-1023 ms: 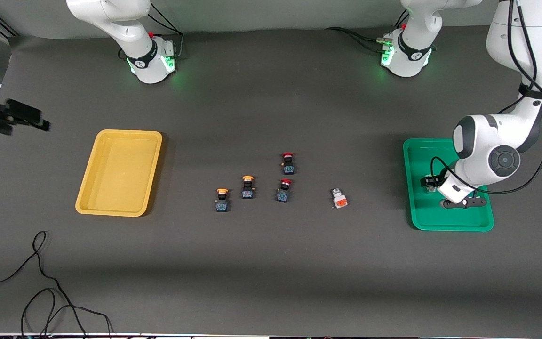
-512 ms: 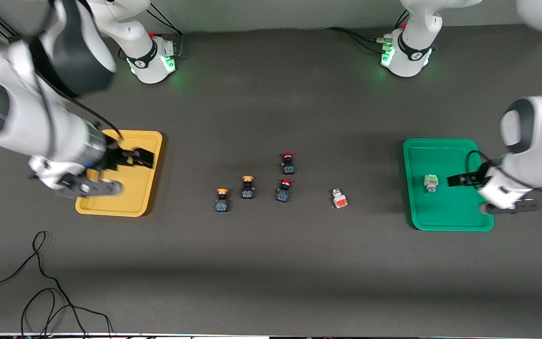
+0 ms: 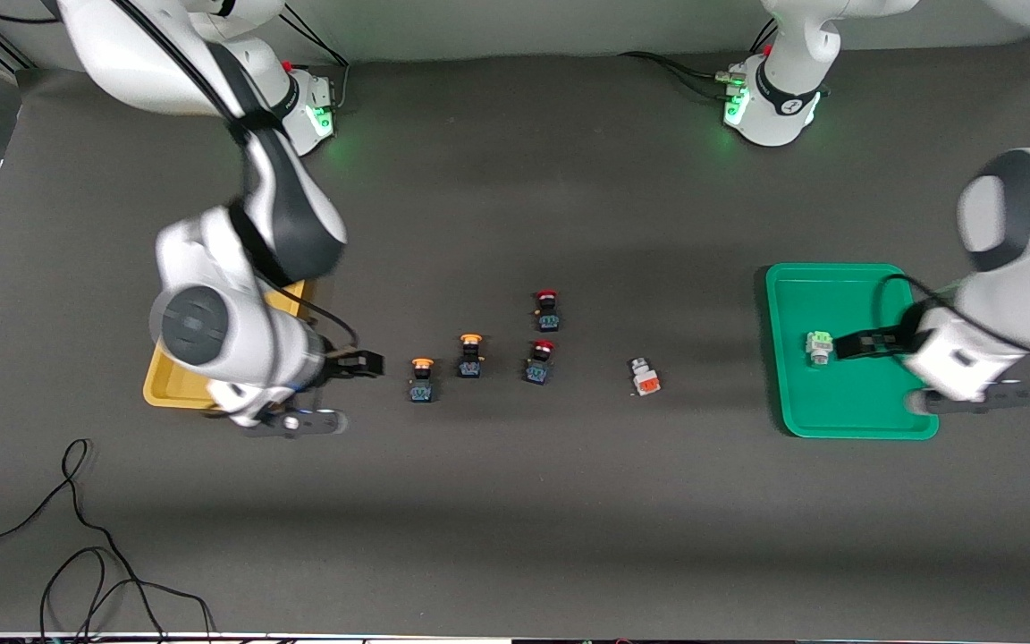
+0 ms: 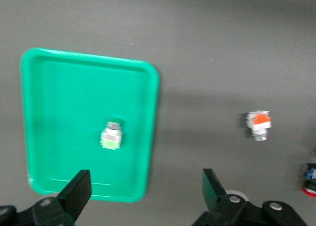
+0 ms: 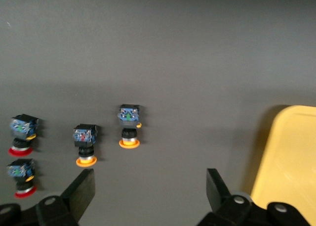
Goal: Place green and yellow buttons in trays
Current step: 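Release the green button while the right gripper reaches the yellow-ringed button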
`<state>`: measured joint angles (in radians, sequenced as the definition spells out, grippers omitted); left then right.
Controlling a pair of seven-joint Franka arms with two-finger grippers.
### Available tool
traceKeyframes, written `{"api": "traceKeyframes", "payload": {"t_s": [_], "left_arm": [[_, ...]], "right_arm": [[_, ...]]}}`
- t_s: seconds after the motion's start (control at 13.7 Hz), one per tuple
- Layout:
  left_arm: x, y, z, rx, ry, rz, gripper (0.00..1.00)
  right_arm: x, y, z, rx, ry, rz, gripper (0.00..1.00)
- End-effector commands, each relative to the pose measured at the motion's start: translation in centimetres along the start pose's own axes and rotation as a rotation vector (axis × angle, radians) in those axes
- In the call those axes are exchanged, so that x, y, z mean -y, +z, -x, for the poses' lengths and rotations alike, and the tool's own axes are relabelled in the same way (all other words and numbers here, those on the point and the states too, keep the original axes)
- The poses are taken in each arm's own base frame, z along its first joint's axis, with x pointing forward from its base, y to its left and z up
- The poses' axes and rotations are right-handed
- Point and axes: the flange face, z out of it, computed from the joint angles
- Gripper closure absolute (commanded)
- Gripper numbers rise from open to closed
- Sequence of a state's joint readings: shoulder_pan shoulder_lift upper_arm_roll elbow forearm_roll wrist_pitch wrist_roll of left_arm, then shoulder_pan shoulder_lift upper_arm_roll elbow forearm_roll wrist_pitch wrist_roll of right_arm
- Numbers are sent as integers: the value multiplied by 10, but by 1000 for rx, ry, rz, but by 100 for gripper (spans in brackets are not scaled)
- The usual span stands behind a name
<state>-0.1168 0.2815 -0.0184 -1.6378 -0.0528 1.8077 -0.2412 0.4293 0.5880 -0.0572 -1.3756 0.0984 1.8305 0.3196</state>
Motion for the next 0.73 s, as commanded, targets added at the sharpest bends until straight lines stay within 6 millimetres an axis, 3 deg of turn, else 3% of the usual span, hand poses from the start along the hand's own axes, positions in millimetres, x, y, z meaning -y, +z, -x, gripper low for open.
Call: {"api": "traceKeyframes", "payload": {"t_s": [0.0, 0.29, 0.44, 0.66], "left_arm": [[-77, 9, 15, -10, -45, -10, 0], [-172, 30, 47, -52, -90, -1, 0], [-191, 40, 54, -55, -72, -1, 0], [-198, 76, 44, -46, -84, -7, 0]], "right_arm": [[40, 42, -3, -29, 52, 6, 0], [41, 95, -2, -91, 58, -5, 0], [50, 130, 4, -115, 42, -7, 0], [63, 162, 5, -133, 46, 5, 0]]}}
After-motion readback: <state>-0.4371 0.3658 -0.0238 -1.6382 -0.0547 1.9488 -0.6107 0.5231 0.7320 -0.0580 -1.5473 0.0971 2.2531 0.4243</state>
